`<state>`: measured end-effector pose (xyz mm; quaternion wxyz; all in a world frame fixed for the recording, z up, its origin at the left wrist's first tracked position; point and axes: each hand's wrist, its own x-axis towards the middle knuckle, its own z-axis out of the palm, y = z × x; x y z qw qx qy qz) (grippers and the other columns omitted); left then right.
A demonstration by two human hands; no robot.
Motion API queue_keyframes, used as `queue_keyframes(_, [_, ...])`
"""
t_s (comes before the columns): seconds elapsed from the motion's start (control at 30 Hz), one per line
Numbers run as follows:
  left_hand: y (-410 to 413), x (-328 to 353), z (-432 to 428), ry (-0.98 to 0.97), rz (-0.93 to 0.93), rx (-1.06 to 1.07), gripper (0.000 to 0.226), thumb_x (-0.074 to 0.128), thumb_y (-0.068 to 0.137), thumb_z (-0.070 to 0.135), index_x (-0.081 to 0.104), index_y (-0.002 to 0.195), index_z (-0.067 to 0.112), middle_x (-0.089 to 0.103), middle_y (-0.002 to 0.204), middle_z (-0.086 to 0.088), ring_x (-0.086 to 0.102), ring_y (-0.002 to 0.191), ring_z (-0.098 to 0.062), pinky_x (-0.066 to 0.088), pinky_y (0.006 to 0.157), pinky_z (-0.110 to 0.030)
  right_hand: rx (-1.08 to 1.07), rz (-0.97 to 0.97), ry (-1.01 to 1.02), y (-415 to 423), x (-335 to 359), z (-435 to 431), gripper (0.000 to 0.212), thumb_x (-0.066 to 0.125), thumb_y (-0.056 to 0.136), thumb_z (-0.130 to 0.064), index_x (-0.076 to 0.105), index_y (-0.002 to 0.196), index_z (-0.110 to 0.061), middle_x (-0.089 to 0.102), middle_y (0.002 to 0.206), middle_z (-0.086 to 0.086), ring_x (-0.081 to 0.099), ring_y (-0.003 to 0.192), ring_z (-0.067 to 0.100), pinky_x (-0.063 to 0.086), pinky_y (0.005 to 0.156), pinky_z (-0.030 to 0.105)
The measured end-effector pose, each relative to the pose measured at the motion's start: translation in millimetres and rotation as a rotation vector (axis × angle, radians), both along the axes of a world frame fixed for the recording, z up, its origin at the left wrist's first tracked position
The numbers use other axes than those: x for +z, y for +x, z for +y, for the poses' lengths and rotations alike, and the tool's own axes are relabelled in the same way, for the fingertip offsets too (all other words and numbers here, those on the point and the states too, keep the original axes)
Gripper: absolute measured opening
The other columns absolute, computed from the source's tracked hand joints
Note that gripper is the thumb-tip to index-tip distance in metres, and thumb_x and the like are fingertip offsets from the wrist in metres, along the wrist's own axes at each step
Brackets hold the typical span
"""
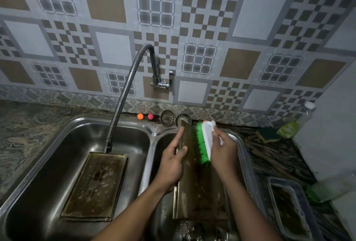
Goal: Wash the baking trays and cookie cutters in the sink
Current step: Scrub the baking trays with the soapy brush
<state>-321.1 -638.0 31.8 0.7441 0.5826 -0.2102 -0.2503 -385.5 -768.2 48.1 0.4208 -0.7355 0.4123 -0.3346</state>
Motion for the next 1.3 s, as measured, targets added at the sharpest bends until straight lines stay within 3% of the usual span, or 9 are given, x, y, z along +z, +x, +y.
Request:
queue_keyframes(0.07, [1,-1,-3,-0.027,0.046,0.023,0.055,0.039,0.1,-0.007,0.04,0.143,0.028,0.064,0.122,0.023,0.061,0.111,0.006,0.049,0.086,-0.012,0.076,-0.048,-0.006,14,15,21,0.031,0.054,0.099,-0.022,0.064,0.127,-0.017,0.067,0.12,-0.004,0.06,0.098,0.007,0.043,0.07,0.008])
queue_keyframes(0.13, [6,-2,-6,-0.044,0.088,0.092,0.049,0.04,0.103,0.003,0.043,0.142,0.033,0.063,0.128,0.013,0.064,0.109,-0.004,0.053,0.088,-0.021,0.141,-0.116,-0.02,14,20,45,0.03,0.055,0.098,-0.021,0.065,0.126,-0.016,0.067,0.121,-0.007,0.06,0.104,0.001,0.042,0.079,0.004])
queue_keyframes(0.27, [14,1,-7,-0.021,0.036,0.2,0.045,0.041,0.104,0.008,0.047,0.14,0.034,0.057,0.139,0.01,0.056,0.122,-0.002,0.046,0.098,-0.016,0.151,-0.125,-0.065,-22,-2,65,0.029,0.056,0.097,-0.02,0.065,0.125,-0.023,0.063,0.116,-0.02,0.056,0.105,-0.015,0.041,0.087,0.006])
queue_keyframes(0.47, [14,-3,3,-0.011,-0.085,0.176,0.044,0.041,0.104,0.008,0.043,0.144,0.024,0.047,0.139,0.022,0.041,0.126,0.017,0.032,0.098,-0.001,-0.044,0.022,0.045,-29,-17,12,0.03,0.055,0.098,-0.022,0.065,0.126,-0.018,0.068,0.12,0.003,0.064,0.104,0.019,0.049,0.084,0.027])
queue_keyframes(0.63, [-2,-2,-5,-0.03,-0.082,0.117,0.044,0.041,0.103,0.004,0.045,0.139,0.029,0.052,0.135,0.023,0.05,0.123,0.01,0.039,0.099,-0.009,-0.012,-0.065,0.096,14,19,17,0.031,0.054,0.099,-0.02,0.064,0.127,-0.014,0.067,0.122,0.004,0.057,0.096,0.01,0.044,0.078,0.022])
queue_keyframes(0.77, [13,5,-11,-0.086,0.03,0.27,0.04,0.039,0.105,0.014,0.046,0.141,0.03,0.058,0.133,0.013,0.062,0.108,0.002,0.051,0.084,-0.017,0.159,-0.186,0.045,17,31,62,0.029,0.056,0.097,-0.021,0.066,0.124,-0.019,0.068,0.118,-0.011,0.061,0.101,-0.004,0.045,0.085,0.013])
queue_keyframes(0.9, [26,4,-2,-0.08,0.012,0.4,0.039,0.048,0.102,0.016,0.051,0.137,0.035,0.059,0.134,0.019,0.054,0.126,-0.005,0.042,0.109,-0.033,0.228,-0.177,-0.036,-22,2,86,0.028,0.057,0.097,-0.018,0.066,0.123,-0.022,0.065,0.118,-0.02,0.056,0.11,-0.013,0.041,0.091,0.006])
queue_keyframes(1.13, [34,13,2,-0.092,-0.024,0.38,0.046,0.05,0.099,0.002,0.048,0.138,0.028,0.057,0.134,0.015,0.053,0.119,0.01,0.041,0.1,-0.01,0.005,-0.045,-0.007,-29,-18,22,0.031,0.054,0.098,-0.025,0.064,0.127,-0.021,0.069,0.119,-0.004,0.064,0.107,0.012,0.046,0.085,0.022])
queue_keyframes(1.3, [23,8,-9,-0.083,-0.024,0.35,0.046,0.05,0.1,0.006,0.053,0.133,0.037,0.058,0.137,0.009,0.053,0.13,-0.009,0.043,0.107,-0.028,0.085,-0.157,0.034,-8,11,51,0.031,0.054,0.098,-0.022,0.062,0.128,-0.024,0.066,0.119,-0.013,0.063,0.105,0.004,0.054,0.088,0.027])
